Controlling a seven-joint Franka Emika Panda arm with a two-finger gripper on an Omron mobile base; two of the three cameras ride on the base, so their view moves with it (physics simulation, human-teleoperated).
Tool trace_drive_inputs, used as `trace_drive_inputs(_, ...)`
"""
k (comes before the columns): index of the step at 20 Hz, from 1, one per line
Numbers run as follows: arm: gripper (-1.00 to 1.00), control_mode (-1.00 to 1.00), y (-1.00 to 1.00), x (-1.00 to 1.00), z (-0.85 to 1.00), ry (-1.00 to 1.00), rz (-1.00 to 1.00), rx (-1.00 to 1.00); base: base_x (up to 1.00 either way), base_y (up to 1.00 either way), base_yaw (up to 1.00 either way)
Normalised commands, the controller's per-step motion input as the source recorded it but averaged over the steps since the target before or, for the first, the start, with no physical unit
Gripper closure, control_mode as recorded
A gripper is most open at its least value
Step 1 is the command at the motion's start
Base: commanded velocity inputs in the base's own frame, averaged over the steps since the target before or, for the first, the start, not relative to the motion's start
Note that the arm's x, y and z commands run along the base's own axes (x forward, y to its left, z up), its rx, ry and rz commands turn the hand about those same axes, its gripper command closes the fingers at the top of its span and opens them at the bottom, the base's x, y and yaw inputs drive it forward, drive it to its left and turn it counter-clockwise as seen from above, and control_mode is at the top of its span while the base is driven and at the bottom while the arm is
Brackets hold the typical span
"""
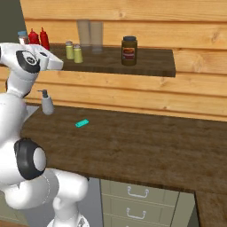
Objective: Put the shaker and condiment bottle from the counter next to their counterparts in the cabinet.
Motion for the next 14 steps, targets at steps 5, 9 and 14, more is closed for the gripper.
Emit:
trace_drive_inputs(5,-1.0,-1.0,0.0,-1.0,0.0,-0.08,0.0,0.18,0.0,0.0,0.0)
trace_drive_inputs(9,-1.0,-1.0,-0.05,-1.0,0.0,-0.12,0.0,0.18,0.0,0.0,0.0)
trace_drive_inputs(14,-1.0,-1.0,-0.02,-1.0,0.0,-0.12,0.0,0.15,0.0,0.0,0.0)
